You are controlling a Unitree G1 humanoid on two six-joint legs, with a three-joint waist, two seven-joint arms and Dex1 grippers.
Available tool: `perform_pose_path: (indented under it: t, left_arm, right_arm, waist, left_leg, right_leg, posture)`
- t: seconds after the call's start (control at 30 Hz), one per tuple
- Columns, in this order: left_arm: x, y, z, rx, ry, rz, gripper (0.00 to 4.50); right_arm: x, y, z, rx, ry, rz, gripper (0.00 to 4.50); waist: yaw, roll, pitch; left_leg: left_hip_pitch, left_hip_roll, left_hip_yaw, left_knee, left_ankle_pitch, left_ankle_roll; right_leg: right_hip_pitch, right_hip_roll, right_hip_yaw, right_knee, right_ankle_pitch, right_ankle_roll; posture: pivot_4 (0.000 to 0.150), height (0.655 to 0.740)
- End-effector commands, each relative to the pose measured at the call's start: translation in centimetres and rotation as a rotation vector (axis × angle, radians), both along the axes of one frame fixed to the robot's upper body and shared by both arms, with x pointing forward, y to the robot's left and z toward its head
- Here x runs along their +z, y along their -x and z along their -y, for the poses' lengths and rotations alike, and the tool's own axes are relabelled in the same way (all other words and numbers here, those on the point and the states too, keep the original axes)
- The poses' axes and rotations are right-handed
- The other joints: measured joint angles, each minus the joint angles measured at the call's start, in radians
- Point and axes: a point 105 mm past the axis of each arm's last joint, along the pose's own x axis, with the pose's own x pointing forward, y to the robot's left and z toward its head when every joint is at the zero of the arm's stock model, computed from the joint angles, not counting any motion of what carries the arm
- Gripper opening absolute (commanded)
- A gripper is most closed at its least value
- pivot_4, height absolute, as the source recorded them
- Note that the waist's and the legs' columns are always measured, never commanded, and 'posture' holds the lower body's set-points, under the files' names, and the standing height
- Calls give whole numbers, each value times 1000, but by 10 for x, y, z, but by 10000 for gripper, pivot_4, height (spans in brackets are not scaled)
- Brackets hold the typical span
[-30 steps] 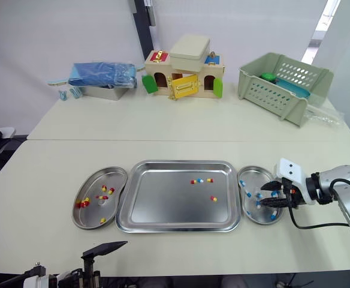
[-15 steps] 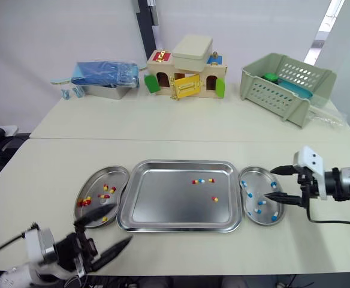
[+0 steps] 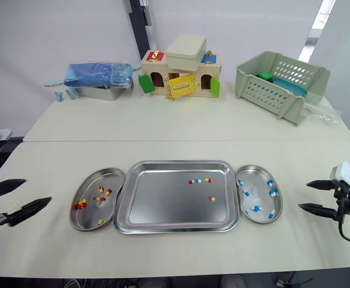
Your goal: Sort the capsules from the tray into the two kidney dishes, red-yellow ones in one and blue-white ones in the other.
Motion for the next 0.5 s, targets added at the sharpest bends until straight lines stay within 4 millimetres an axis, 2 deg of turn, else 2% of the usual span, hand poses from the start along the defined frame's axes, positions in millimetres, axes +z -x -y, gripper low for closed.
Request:
perform_pose_path:
  t: [0.03, 0.17, 0.5]
  left_arm:
    - [8, 3, -28, 49, -74, 12, 45000]
    - [8, 2, -37, 53, -82, 13, 45000]
    - [-3, 2, -33, 34, -87, -18, 45000]
  right_arm:
    - [7, 4, 6, 2, 10, 52, 44808]
    - [4, 6, 6, 15, 10, 64, 44808]
    - [5, 4, 7, 12, -1, 88, 44808]
  waist:
    - [-1, 0, 0]
    - [-4, 0, 0]
    - [-5, 0, 0]
  left_leg:
    - [0, 0, 0, 0, 0, 0]
    - [0, 0, 0, 0, 0, 0]
    - [0, 0, 0, 0, 0, 0]
  right_leg:
    - [0, 0, 0, 0, 0, 0]
    - [0, 0, 0, 0, 0, 0]
    - [0, 0, 0, 0, 0, 0]
  posture:
    - [1500, 7400]
    - [1500, 7400]
    - [1500, 7400]
